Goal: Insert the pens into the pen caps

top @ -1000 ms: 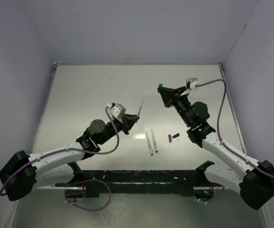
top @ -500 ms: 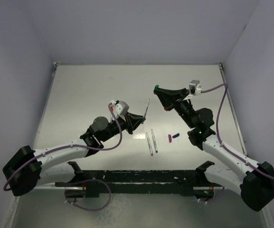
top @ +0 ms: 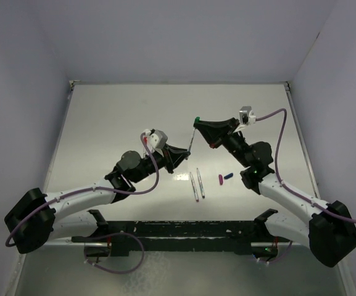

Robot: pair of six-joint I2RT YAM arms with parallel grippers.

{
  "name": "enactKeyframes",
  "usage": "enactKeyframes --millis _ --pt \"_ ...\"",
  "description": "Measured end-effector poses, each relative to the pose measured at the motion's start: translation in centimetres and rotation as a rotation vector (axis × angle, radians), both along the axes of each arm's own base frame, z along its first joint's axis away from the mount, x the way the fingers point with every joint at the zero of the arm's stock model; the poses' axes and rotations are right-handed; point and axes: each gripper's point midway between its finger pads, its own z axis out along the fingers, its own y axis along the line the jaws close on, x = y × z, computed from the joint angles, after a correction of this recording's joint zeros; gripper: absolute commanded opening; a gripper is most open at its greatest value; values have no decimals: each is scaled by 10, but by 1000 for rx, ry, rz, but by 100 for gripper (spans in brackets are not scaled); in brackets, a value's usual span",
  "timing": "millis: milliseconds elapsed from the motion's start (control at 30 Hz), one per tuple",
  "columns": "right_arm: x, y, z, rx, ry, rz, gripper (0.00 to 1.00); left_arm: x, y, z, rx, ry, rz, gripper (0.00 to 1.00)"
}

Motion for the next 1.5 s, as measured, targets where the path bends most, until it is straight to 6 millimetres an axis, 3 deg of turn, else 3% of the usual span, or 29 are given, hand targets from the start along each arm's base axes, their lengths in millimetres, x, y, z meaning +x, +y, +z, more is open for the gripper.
enactKeyframes --millis 1133,1500 --pt "-8 -3 18 48 -44 13 0 0 -3 -3 2 0 -10 0" --pt "-8 -2 8 62 -11 25 0 1 -2 -3 4 2 -3 0"
